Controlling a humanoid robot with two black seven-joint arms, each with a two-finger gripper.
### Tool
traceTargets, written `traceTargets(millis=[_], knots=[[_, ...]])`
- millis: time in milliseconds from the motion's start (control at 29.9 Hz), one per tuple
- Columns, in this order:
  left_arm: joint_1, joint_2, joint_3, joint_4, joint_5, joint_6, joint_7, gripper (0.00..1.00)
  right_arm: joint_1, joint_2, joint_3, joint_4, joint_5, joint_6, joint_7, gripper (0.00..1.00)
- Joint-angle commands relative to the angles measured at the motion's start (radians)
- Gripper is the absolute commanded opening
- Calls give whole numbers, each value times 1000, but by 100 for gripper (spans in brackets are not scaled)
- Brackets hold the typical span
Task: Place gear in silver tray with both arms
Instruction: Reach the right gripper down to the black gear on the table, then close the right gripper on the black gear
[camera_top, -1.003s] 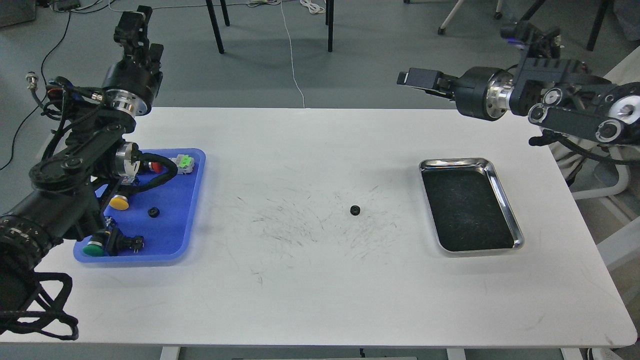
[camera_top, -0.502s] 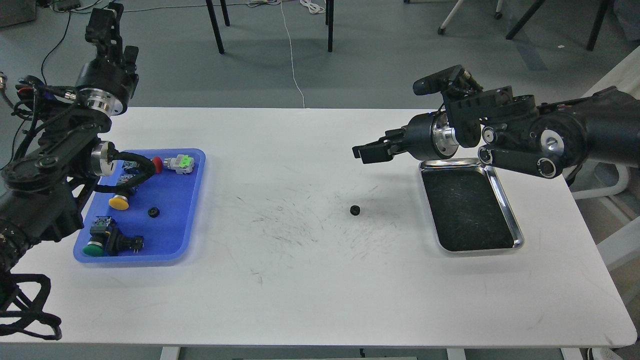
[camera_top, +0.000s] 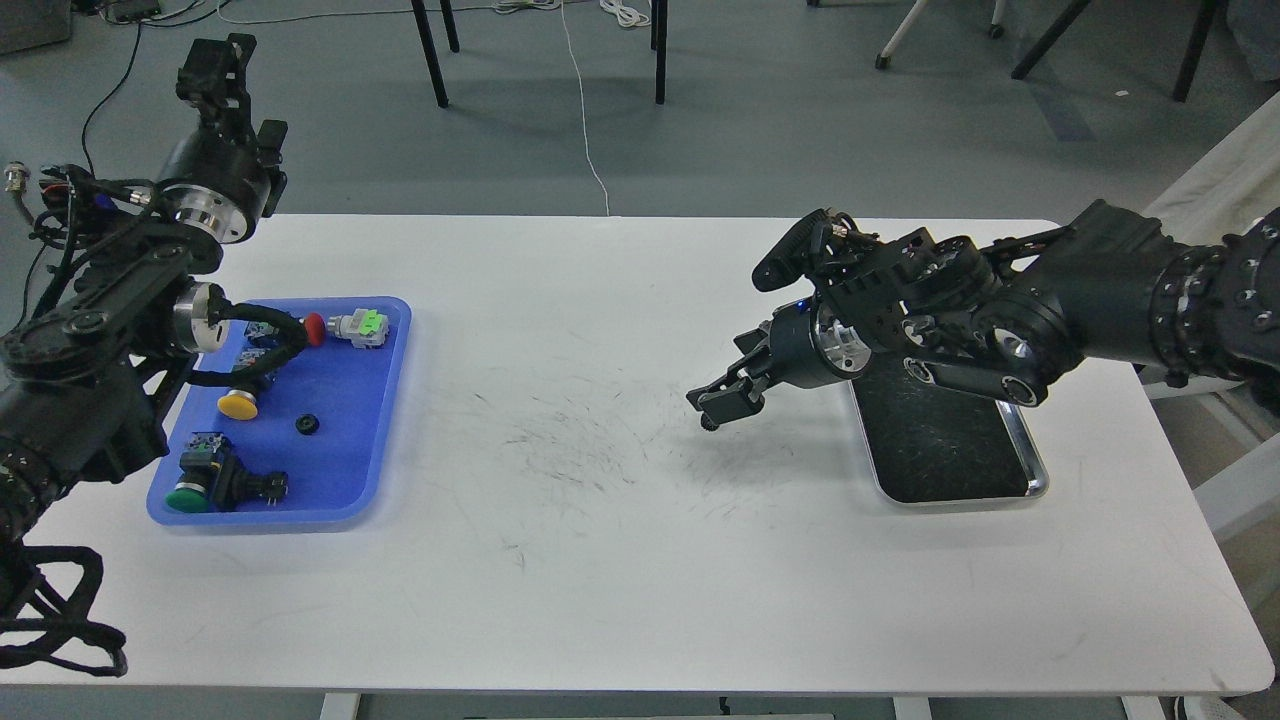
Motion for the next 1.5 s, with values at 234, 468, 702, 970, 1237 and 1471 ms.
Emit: traceTargets(millis=[234,468,702,970,1237,1471], knots=[[-6,1,0,18,0,-4,0,98,-45,94,-57,-73,-7,-1,0,73],[-4,4,0,19,0,-5,0,98,-105,94,-59,-125,-7,-1,0,73],[-3,4,-6,19,-37,-5,1,98,-134,94,-57,-157,-6,-2,-2,73],[-3,8,-6,19,-37,-4,1,98,-136,94,-57,-162,-5,-2,0,61],[-1,19,-6,19,-38,-4,1,98,-148,94,-57,-166,-7,-2,0,48],[-1,27,-6,19,-38,-4,0,98,-166,94,-54,-196,-5,-2,0,41]])
